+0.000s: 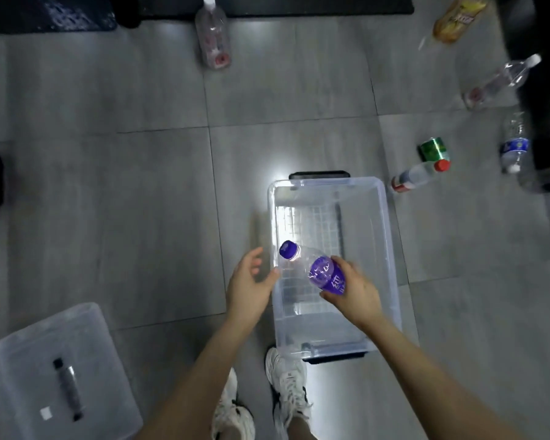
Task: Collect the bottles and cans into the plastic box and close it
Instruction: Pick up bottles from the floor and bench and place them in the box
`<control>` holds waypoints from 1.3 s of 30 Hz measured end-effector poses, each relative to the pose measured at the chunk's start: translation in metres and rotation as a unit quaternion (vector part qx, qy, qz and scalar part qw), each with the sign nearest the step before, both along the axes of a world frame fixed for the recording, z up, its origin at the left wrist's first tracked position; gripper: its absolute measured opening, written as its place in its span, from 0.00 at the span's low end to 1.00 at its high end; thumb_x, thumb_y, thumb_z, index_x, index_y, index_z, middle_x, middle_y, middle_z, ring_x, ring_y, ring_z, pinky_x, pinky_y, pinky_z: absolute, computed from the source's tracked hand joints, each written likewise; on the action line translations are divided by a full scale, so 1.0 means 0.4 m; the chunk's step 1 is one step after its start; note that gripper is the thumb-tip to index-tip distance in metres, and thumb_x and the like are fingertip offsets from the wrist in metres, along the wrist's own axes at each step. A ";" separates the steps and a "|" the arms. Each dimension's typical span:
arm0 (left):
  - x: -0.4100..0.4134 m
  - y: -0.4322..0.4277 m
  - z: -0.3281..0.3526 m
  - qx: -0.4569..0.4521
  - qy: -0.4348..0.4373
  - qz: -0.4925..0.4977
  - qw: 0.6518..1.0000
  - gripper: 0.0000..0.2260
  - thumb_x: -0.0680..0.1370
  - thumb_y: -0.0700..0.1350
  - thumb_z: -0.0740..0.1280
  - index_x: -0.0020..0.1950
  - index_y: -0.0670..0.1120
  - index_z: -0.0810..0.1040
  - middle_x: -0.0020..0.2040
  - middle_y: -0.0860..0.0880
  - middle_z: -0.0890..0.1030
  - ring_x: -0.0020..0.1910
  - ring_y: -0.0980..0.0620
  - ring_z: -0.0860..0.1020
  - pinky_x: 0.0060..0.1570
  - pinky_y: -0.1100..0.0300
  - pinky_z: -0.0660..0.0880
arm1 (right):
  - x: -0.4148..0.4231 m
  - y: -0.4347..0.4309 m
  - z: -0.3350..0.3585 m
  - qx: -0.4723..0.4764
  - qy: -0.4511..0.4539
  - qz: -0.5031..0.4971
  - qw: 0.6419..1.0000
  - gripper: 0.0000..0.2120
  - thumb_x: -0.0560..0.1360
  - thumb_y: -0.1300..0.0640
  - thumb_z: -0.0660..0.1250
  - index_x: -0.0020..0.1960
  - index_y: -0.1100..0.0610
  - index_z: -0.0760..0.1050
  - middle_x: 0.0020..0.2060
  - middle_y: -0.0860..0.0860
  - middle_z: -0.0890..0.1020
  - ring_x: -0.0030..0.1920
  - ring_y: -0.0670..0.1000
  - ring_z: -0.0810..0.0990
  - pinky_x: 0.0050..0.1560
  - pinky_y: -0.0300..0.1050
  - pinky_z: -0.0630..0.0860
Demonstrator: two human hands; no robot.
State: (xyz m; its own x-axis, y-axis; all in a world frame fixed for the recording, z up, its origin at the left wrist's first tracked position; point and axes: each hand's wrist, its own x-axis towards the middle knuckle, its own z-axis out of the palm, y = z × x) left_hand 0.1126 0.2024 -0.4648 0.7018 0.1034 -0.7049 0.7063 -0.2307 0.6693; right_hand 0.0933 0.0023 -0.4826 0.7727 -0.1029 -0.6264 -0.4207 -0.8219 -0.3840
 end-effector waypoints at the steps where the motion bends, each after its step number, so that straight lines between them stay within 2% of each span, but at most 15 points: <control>1: -0.020 -0.008 -0.042 0.015 0.013 -0.008 1.000 0.22 0.74 0.46 0.69 0.68 0.48 0.69 0.64 0.46 0.74 0.57 0.53 0.73 0.57 0.59 0.69 | -0.015 -0.021 -0.041 -0.017 0.015 0.015 1.000 0.35 0.67 0.53 0.74 0.70 0.51 0.64 0.65 0.52 0.73 0.59 0.56 0.77 0.56 0.49 0.74; 5: -0.058 -0.034 -0.192 0.052 0.043 -0.064 0.996 0.27 0.77 0.47 0.65 0.74 0.46 0.60 0.72 0.42 0.68 0.69 0.46 0.69 0.68 0.53 0.67 | -0.053 -0.064 -0.222 -0.122 0.050 0.137 0.982 0.33 0.69 0.53 0.71 0.72 0.51 0.62 0.64 0.53 0.74 0.61 0.58 0.75 0.62 0.47 0.69; 7: -0.060 -0.052 -0.253 0.045 0.045 -0.081 0.995 0.29 0.77 0.47 0.64 0.75 0.47 0.57 0.74 0.43 0.65 0.71 0.46 0.67 0.70 0.51 0.66 | -0.071 -0.071 -0.309 -0.160 0.069 0.177 0.969 0.33 0.70 0.53 0.70 0.72 0.50 0.61 0.65 0.52 0.74 0.65 0.56 0.72 0.66 0.49 0.65; 9: -0.058 -0.072 -0.297 0.037 0.038 -0.080 0.995 0.27 0.77 0.45 0.65 0.75 0.47 0.59 0.70 0.43 0.70 0.68 0.46 0.71 0.67 0.50 0.69 | -0.093 -0.072 -0.385 -0.181 0.094 0.188 0.961 0.33 0.70 0.54 0.69 0.72 0.48 0.61 0.66 0.51 0.73 0.67 0.56 0.70 0.69 0.54 0.61; 12: -0.060 -0.091 -0.324 0.033 0.009 -0.047 0.998 0.25 0.77 0.40 0.65 0.72 0.46 0.64 0.58 0.46 0.77 0.57 0.46 0.77 0.61 0.47 0.75 | -0.121 -0.075 -0.480 -0.194 0.136 0.195 0.952 0.31 0.71 0.58 0.67 0.72 0.47 0.61 0.66 0.51 0.73 0.68 0.56 0.68 0.70 0.56 0.61; 14: -0.060 -0.084 -0.330 0.026 -0.004 -0.042 0.999 0.25 0.76 0.40 0.66 0.73 0.46 0.64 0.55 0.46 0.76 0.52 0.49 0.77 0.58 0.47 0.77 | -0.129 -0.075 -0.536 -0.186 0.148 0.201 0.950 0.32 0.72 0.59 0.67 0.72 0.47 0.61 0.68 0.51 0.72 0.70 0.56 0.66 0.71 0.57 0.60; 17: -0.053 -0.062 -0.350 0.023 -0.025 -0.064 0.997 0.25 0.77 0.42 0.65 0.73 0.47 0.64 0.50 0.49 0.74 0.47 0.52 0.75 0.55 0.48 0.78 | -0.130 -0.067 -0.601 -0.179 0.151 0.222 0.946 0.34 0.72 0.61 0.67 0.74 0.46 0.58 0.70 0.51 0.68 0.72 0.56 0.63 0.74 0.60 0.54; 20: -0.030 -0.045 -0.363 0.032 -0.038 -0.079 0.996 0.24 0.76 0.44 0.66 0.72 0.48 0.65 0.49 0.50 0.74 0.48 0.49 0.77 0.54 0.45 0.78 | -0.127 -0.052 -0.618 -0.166 0.170 0.250 0.939 0.36 0.73 0.62 0.67 0.75 0.45 0.55 0.75 0.52 0.60 0.76 0.56 0.55 0.75 0.62 0.47; 22: -0.011 -0.035 -0.368 0.038 -0.032 -0.090 0.995 0.24 0.76 0.44 0.67 0.71 0.48 0.66 0.48 0.50 0.74 0.51 0.46 0.78 0.54 0.44 0.78 | -0.117 -0.046 -0.596 -0.151 0.173 0.245 0.942 0.37 0.74 0.63 0.65 0.76 0.46 0.52 0.76 0.51 0.58 0.76 0.56 0.54 0.74 0.62 0.46; 24: 0.004 -0.030 -0.360 0.037 -0.011 -0.096 0.995 0.22 0.75 0.43 0.67 0.69 0.47 0.68 0.45 0.52 0.73 0.52 0.45 0.78 0.54 0.43 0.78 | -0.100 -0.040 -0.546 -0.127 0.153 0.207 0.958 0.36 0.73 0.65 0.64 0.76 0.49 0.53 0.75 0.52 0.62 0.75 0.55 0.58 0.75 0.60 0.49; 26: 0.019 -0.027 -0.336 0.048 0.011 -0.106 0.993 0.21 0.75 0.43 0.67 0.67 0.46 0.69 0.45 0.52 0.72 0.49 0.47 0.76 0.56 0.45 0.77 | -0.072 -0.032 -0.473 -0.091 0.107 0.156 0.978 0.34 0.72 0.66 0.63 0.75 0.51 0.57 0.72 0.53 0.67 0.71 0.56 0.66 0.74 0.57 0.57; 29: 0.053 -0.021 -0.272 0.080 0.023 -0.104 0.991 0.21 0.75 0.43 0.67 0.67 0.45 0.68 0.49 0.49 0.71 0.49 0.48 0.73 0.57 0.49 0.76 | -0.019 -0.010 -0.331 -0.043 0.049 0.102 0.993 0.31 0.73 0.64 0.66 0.73 0.53 0.62 0.69 0.54 0.71 0.65 0.57 0.73 0.66 0.51 0.69; 32: 0.112 -0.006 -0.179 0.088 0.008 -0.072 0.993 0.19 0.75 0.42 0.67 0.64 0.43 0.71 0.47 0.49 0.71 0.46 0.48 0.73 0.55 0.47 0.76 | 0.049 0.016 -0.184 0.006 0.008 0.048 0.999 0.28 0.73 0.62 0.67 0.72 0.53 0.64 0.68 0.53 0.72 0.66 0.56 0.73 0.63 0.47 0.69; 36: 0.209 0.047 -0.040 0.109 -0.034 -0.006 0.993 0.12 0.73 0.39 0.67 0.57 0.42 0.75 0.38 0.54 0.71 0.41 0.47 0.74 0.49 0.41 0.78 | 0.170 0.069 -0.004 0.079 -0.043 -0.030 0.996 0.24 0.73 0.61 0.68 0.68 0.54 0.69 0.64 0.53 0.76 0.62 0.54 0.75 0.62 0.46 0.71; 39: 0.313 0.097 0.061 0.126 -0.074 0.060 0.987 0.11 0.73 0.36 0.66 0.54 0.35 0.76 0.35 0.53 0.72 0.33 0.51 0.72 0.47 0.48 0.78 | 0.296 0.121 0.100 0.117 -0.068 -0.056 0.989 0.20 0.74 0.61 0.68 0.64 0.55 0.72 0.59 0.53 0.79 0.57 0.53 0.78 0.56 0.42 0.71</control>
